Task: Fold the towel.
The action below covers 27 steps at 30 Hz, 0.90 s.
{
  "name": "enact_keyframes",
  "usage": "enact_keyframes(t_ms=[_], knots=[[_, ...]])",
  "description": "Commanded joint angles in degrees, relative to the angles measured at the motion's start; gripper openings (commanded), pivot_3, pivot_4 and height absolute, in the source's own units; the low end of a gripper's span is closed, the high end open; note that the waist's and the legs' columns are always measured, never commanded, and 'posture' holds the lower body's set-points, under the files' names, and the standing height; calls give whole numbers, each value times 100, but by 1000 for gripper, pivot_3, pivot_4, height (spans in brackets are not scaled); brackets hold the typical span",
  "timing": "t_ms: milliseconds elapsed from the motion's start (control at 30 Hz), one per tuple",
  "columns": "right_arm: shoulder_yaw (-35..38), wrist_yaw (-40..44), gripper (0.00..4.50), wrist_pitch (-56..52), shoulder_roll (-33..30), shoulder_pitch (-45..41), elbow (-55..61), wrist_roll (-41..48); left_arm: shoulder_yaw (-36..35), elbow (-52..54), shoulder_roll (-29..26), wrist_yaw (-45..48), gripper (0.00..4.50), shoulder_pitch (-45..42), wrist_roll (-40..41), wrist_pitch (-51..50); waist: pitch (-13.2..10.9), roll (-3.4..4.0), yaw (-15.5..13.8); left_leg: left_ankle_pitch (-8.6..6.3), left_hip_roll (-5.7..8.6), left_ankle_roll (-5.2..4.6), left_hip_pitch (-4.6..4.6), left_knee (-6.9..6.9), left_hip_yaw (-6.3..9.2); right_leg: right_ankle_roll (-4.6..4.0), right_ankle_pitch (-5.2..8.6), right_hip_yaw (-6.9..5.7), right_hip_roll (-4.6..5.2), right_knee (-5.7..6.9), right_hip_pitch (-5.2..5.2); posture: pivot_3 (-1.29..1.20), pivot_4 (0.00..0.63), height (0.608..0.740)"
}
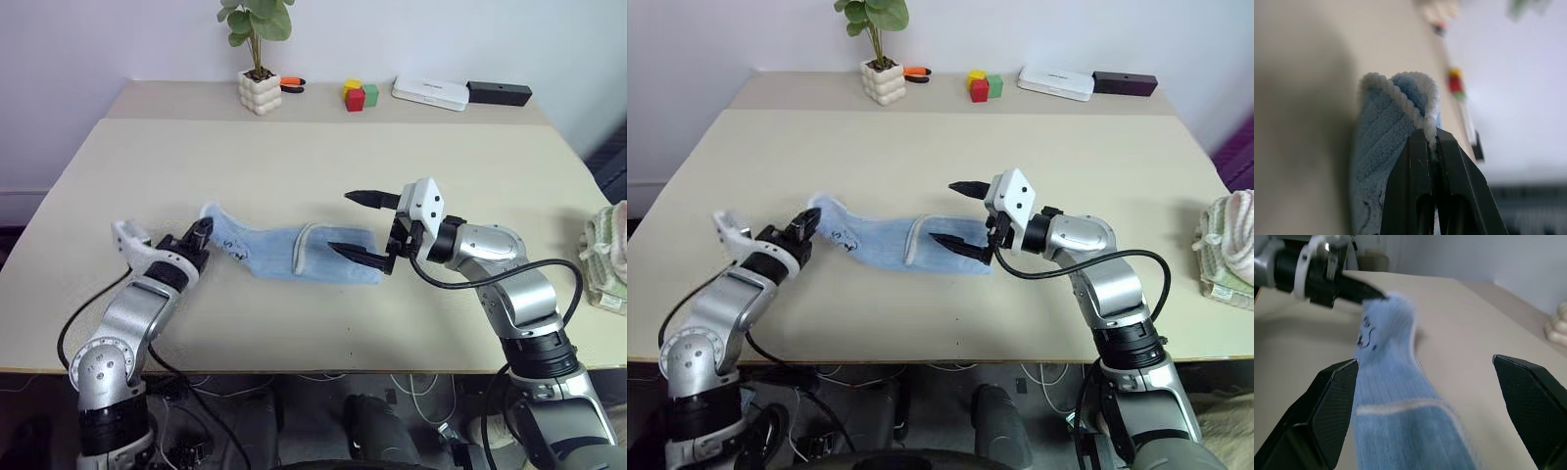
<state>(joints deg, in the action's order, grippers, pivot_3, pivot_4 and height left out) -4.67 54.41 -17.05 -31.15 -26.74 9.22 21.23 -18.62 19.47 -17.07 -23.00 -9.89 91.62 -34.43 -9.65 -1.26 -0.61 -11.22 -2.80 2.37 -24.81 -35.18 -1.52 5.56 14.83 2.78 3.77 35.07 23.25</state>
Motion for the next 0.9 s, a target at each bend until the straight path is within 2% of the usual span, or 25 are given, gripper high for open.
enact_keyframes(t_ms=[33, 100, 200, 400, 567, 733, 900], knots=[[319, 215, 4500, 179, -300, 12, -125, 41, 218, 232, -175, 399, 28, -149, -307, -140, 0, 0, 3, 0, 0, 0, -2, 0, 0, 0, 0, 0, 0, 0, 3, 0, 150, 740], [421, 414, 4500, 142, -552, 47, -211, 79, 486, 115, -440, 685, 28, -300, -518, -466, 0, -1, 6, 0, 0, -1, -4, 1, 0, 1, 0, 0, -2, 0, 5, 0, 150, 740], [571, 684, 4500, 163, -942, 155, -341, 68, 1134, -72, -1025, 1513, 28, -622, -1254, -1051, -1, 0, -4, 1, -3, -1, -5, 2, 4, 1, 0, -1, -11, 3, 11, 0, 150, 740], [750, 713, 4500, 233, -1171, 263, -452, 21, 1773, -497, -1331, 3061, 28, -1333, -2239, -1328, -2, -1, 34, 1, -3, -1, -11, 4, 1, 3, -1, 1, -12, 2, 19, 0, 150, 740], [820, 727, 4500, 291, -1312, 460, -425, -63, 2210, -839, -961, 3727, 28, -1845, -2959, -1344, -2, -1, 27, 1, -3, -2, -19, 3, 3, 7, -1, 1, -15, 3, 22, 0, 150, 740], [910, 668, 4500, 259, -1391, 572, -330, -23, 2337, -1225, -362, 4100, 28, -2259, -3384, -1334, -2, -2, 2, 2, -3, -4, -27, -6, 5, 20, -8, 0, -17, 4, 24, 0, 150, 740], [1065, 677, 4500, 258, -1546, 766, -294, -54, 2569, -1504, 12, 4486, 28, -2476, -3780, -1452, -2, -2, -2, 2, -3, -4, -27, -7, 8, 32, -9, 0, -19, 4, 23, 0, 150, 740]])
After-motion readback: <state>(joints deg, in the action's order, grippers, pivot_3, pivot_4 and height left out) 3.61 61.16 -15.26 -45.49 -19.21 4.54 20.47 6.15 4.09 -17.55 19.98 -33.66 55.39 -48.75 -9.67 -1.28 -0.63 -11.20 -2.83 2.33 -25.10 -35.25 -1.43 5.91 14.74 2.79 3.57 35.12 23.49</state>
